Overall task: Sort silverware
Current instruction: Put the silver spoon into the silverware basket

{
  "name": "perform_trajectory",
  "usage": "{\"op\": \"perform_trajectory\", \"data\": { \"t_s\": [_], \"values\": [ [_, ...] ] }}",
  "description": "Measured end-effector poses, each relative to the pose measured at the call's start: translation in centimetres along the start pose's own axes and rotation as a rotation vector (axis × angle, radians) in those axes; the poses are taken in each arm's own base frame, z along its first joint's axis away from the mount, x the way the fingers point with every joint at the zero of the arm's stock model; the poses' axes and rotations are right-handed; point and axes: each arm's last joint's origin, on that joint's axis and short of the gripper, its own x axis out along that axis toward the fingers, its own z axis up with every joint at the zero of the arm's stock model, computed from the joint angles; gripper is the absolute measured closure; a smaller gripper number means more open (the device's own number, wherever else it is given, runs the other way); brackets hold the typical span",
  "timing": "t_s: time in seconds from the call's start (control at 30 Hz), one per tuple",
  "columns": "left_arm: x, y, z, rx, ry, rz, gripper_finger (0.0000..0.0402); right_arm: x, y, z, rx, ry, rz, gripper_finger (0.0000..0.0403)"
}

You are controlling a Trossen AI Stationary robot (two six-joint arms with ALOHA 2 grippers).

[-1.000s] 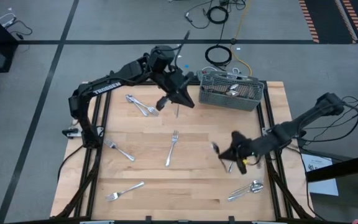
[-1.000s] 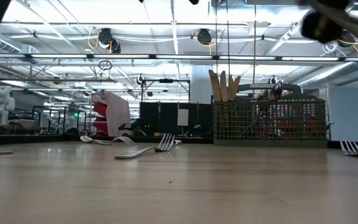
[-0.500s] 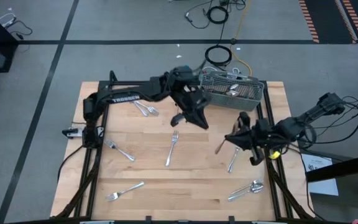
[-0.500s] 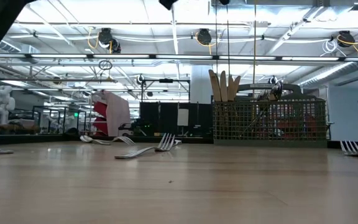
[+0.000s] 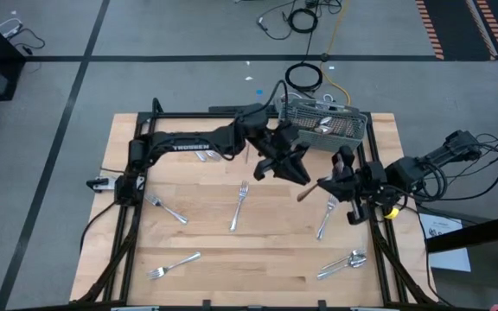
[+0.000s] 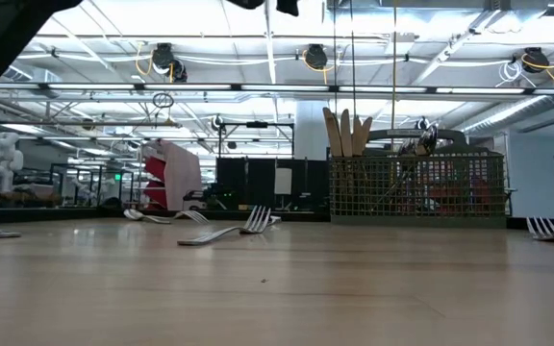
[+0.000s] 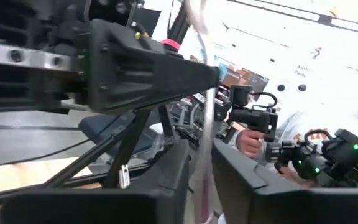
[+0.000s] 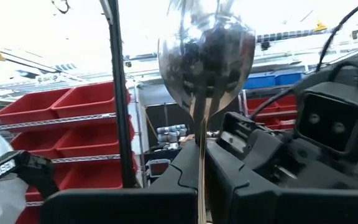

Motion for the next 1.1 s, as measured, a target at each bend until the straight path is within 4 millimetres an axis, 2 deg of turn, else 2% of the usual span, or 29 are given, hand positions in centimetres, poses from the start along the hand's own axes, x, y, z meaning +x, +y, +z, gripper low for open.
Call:
{"op": "perform_trajectory", "data": {
  "t_s": [0.13, 0.33, 0.57, 0.7, 0.93, 1.03, 1.1],
  "values": [
    [0.1, 0.0, -0.1, -0.026, -0.001, 0.002, 0.0278, 0.0, -0.1, 0.0, -0.005, -0.001, 0.013, 0.0403],
    [1.3, -0.7, -0.5, -0.031, 0.013, -0.026, 0.0221, 0.2, -0.5, 0.0, -0.045, -0.004, -0.007, 0.0403],
    [1.5, -0.9, -0.6, 0.012, 0.018, -0.046, 0.021, 0.3, -1.0, -0.2, -0.054, 0.012, -0.03, 0.0403],
    [1.6, -0.9, -0.6, 0.026, 0.019, -0.048, 0.022, 0.4, -1.0, -0.5, -0.041, 0.035, -0.03, 0.0403],
    [1.9, -1.1, -0.7, 0.033, 0.023, -0.052, 0.0265, 0.6, -0.9, -0.9, -0.044, 0.051, -0.029, 0.0402],
    [1.8, -1.0, -0.7, 0.054, 0.023, -0.052, 0.0305, 0.6, -0.9, -0.9, -0.039, 0.051, -0.03, 0.0402],
    [1.9, -1.1, -0.7, 0.059, 0.021, -0.05, 0.0352, 0.6, -0.9, -0.9, -0.036, 0.05, -0.026, 0.0403]
  ]
}}
